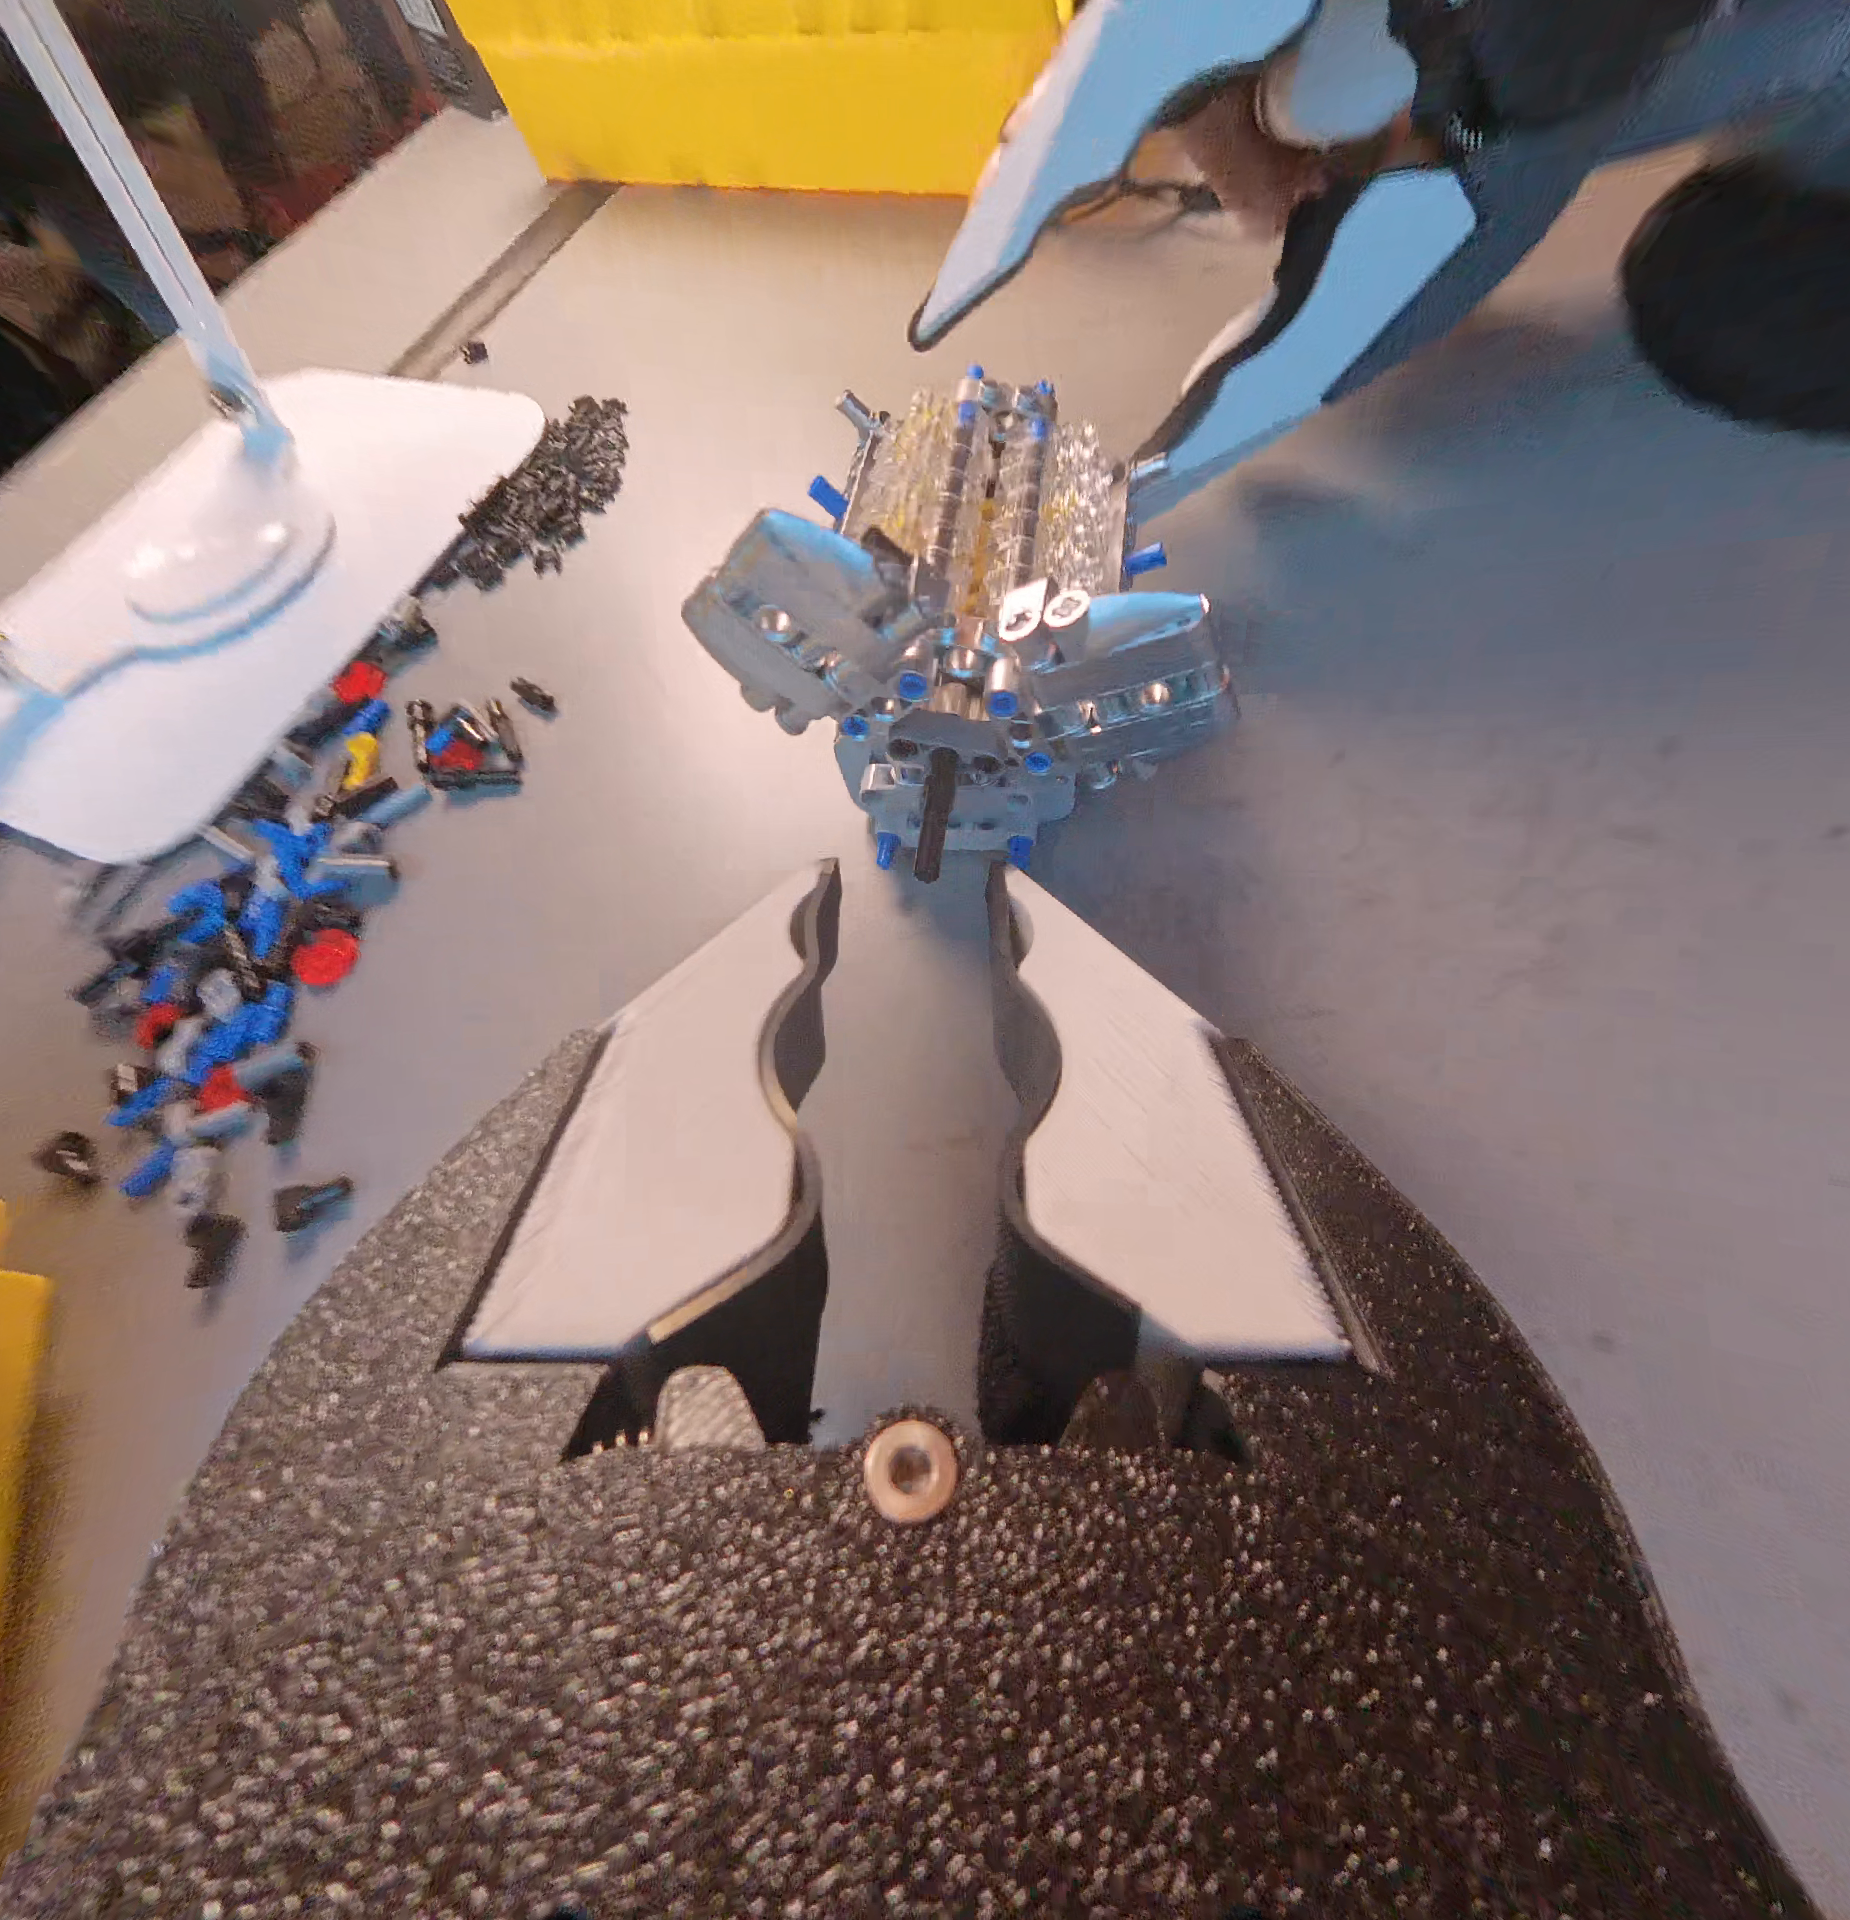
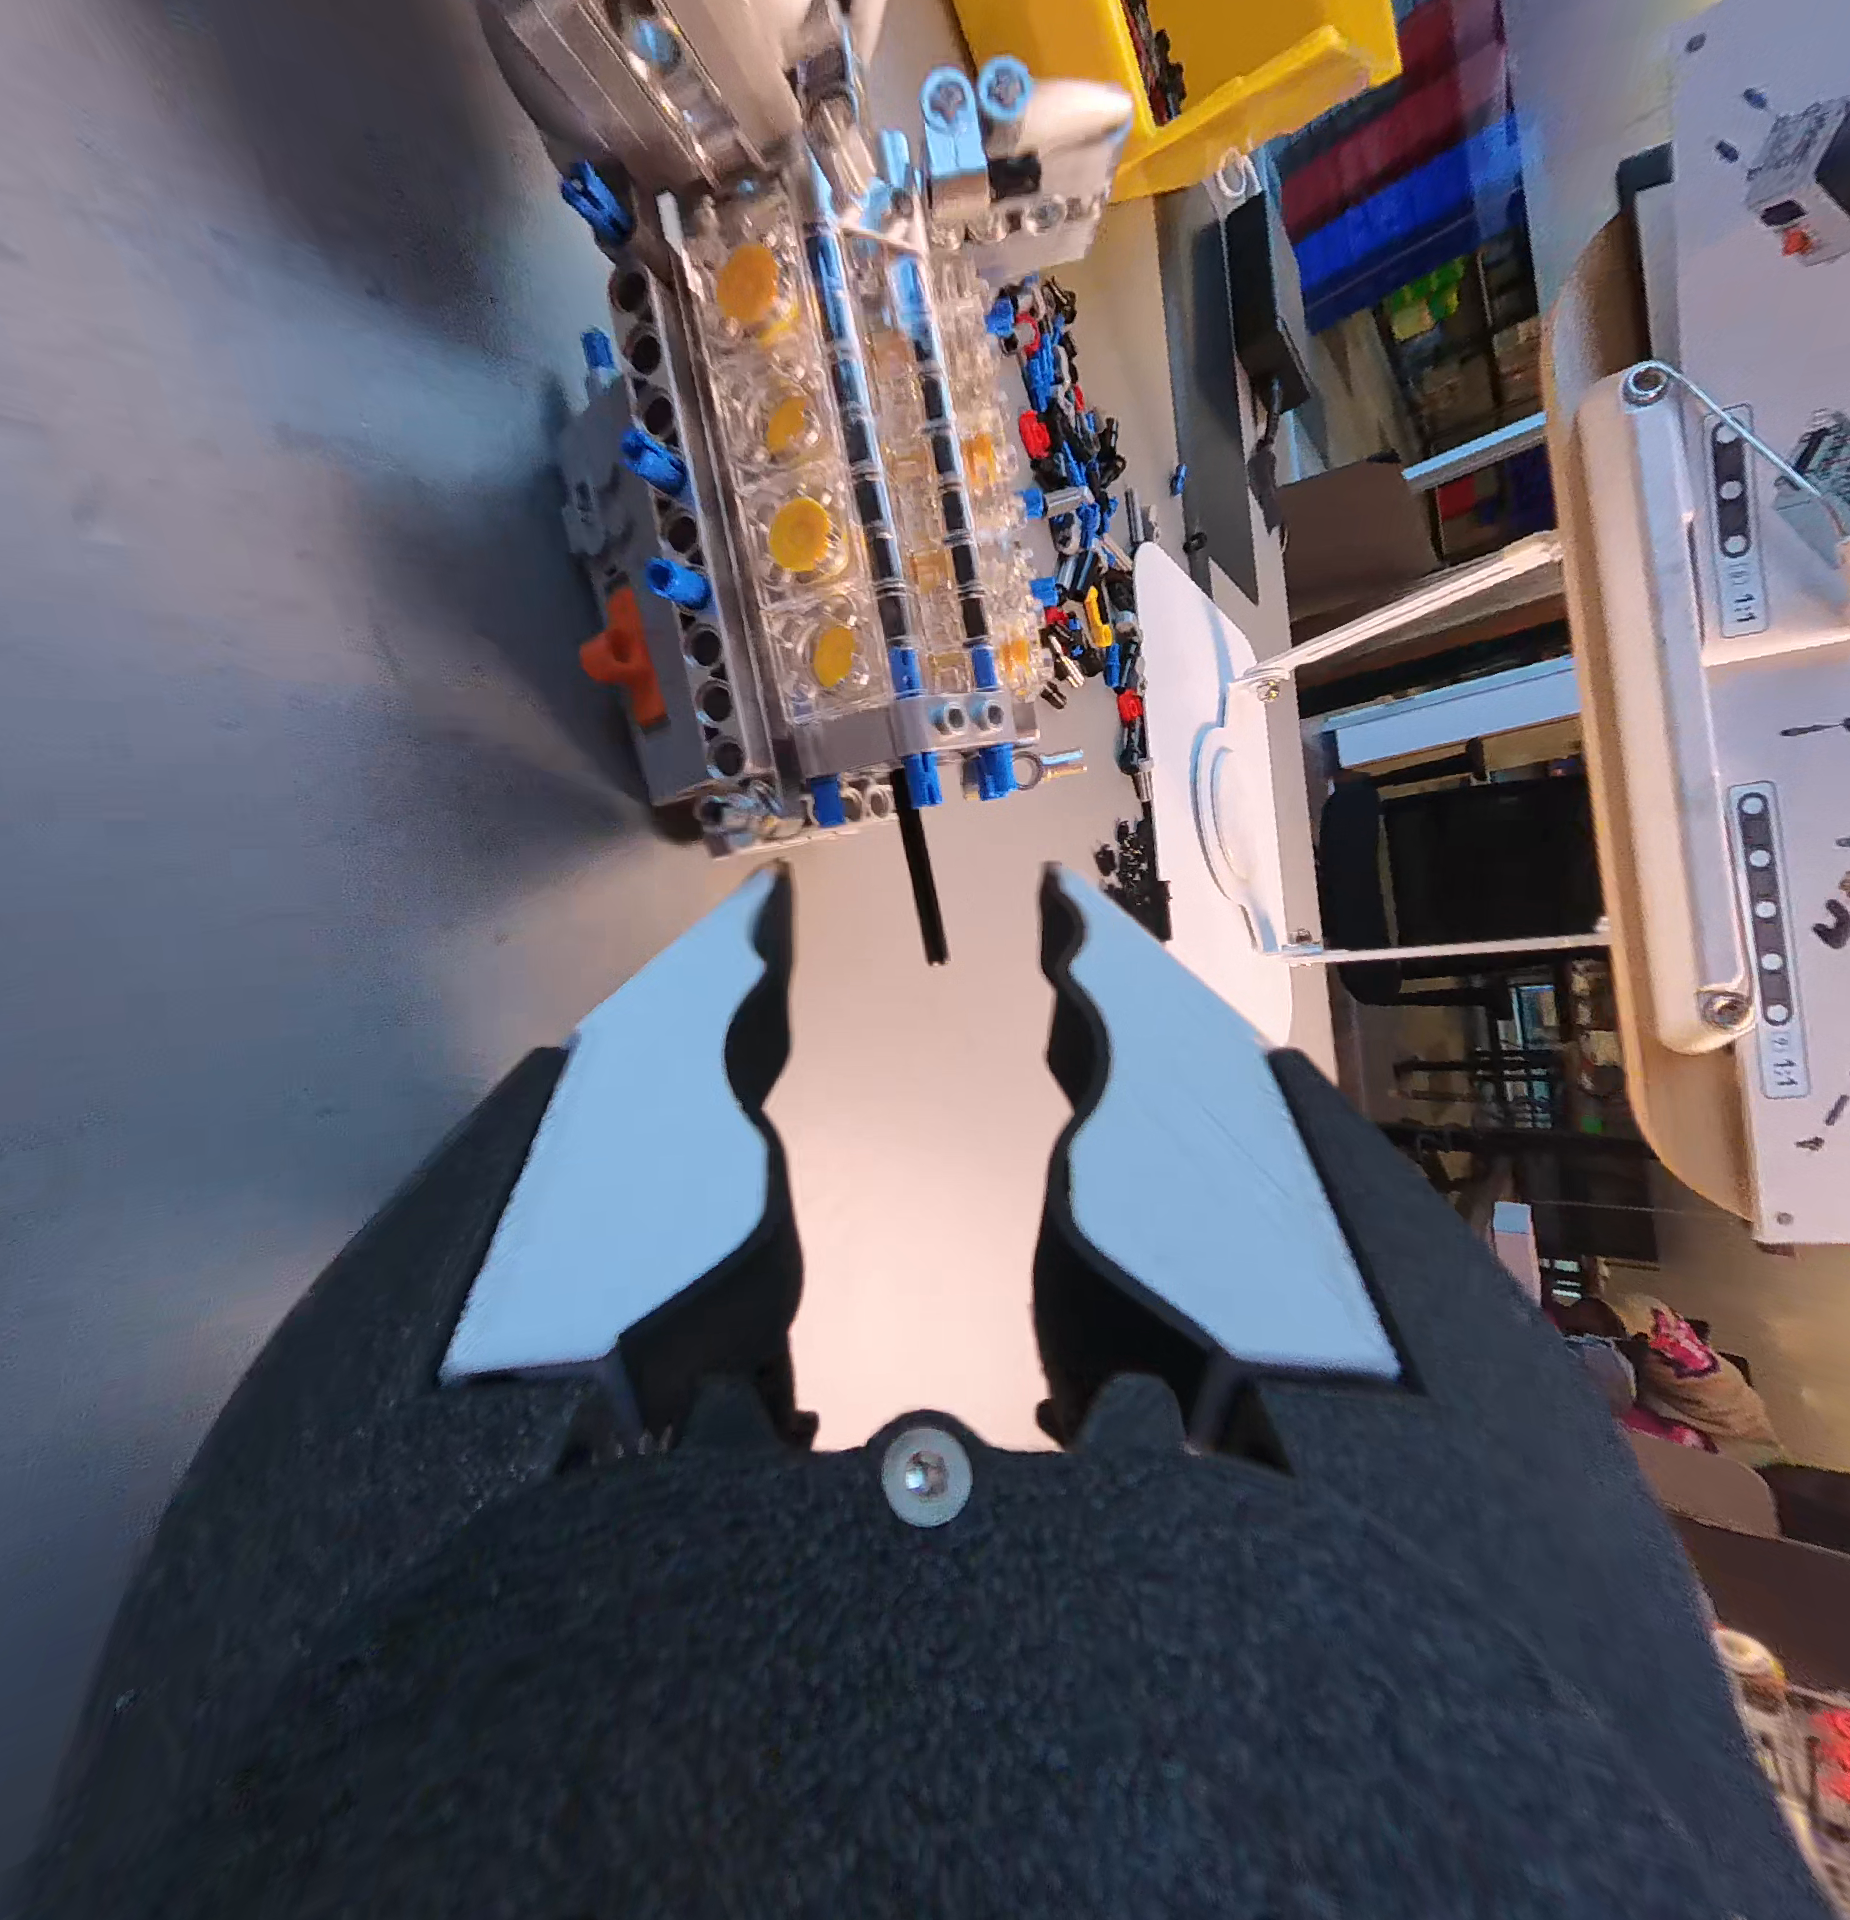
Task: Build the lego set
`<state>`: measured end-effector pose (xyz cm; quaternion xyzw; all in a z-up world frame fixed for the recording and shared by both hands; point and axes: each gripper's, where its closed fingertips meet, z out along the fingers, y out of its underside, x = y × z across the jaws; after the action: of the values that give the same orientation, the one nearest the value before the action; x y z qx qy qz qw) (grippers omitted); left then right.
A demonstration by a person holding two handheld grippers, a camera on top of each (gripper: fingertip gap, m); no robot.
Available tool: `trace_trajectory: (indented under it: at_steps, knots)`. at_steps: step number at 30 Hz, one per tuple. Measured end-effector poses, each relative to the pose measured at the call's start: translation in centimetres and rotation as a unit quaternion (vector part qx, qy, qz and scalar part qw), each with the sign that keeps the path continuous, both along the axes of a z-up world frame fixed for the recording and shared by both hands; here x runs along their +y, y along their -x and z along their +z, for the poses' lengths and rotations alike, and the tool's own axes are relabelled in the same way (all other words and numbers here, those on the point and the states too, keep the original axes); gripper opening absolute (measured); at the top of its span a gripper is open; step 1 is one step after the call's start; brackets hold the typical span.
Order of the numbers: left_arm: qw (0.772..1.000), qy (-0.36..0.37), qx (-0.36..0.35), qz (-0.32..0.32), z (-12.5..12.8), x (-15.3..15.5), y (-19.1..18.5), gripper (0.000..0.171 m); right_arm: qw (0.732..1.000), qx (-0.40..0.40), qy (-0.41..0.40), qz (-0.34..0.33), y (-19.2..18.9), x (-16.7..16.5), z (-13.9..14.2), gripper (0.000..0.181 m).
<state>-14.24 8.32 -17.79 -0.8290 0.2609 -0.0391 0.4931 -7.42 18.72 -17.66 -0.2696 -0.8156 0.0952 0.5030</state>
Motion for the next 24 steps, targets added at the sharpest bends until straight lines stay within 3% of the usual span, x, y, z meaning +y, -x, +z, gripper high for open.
trace_trajectory:
  at_steps: [2, 3, 8, 13, 17, 21, 24]
  knots:
    - [0.998, -0.015, 0.065, 0.01, -0.2, 0.5, 0.2, 0.017, 1.0, -0.011, -0.009, 0.009, 0.2, 0.5, 0.0, 0.015]
    - [0.997, -0.023, 0.079, 0.01, -0.1, 0.7, 0.0, 0.011, 1.0, -0.012, -0.007, 0.015, 0.2, 0.6, 0.2, 0.008]
    - [0.993, -0.032, 0.108, 0.018, -0.1, 1.0, 0.3, 0.004, 0.999, -0.028, 0.016, 0.041, -0.3, 0.0, -0.1, 0.002]
    - [0.999, 0.037, -0.02, -0.01, 0.0, 0.7, -0.4, 0.003, 0.975, -0.084, 0.197, 0.055, -1.5, -1.0, -0.6, 0.002]
    - [0.976, 0.119, -0.176, -0.038, 0.2, 0.8, -0.7, 0.002, 0.94, -0.122, 0.313, 0.059, -1.7, -1.3, -0.5, 0.003]
    - [0.942, 0.167, -0.287, -0.044, 0.3, 1.2, -0.5, 0.002, 0.951, -0.119, 0.279, 0.053, -1.8, -0.2, -0.1, 0.012]
    - [0.949, 0.15, -0.273, -0.042, 0.4, 1.4, -0.3, 0.003, 0.952, -0.094, 0.284, 0.07, -2.1, -0.8, 2.7, 0.041]
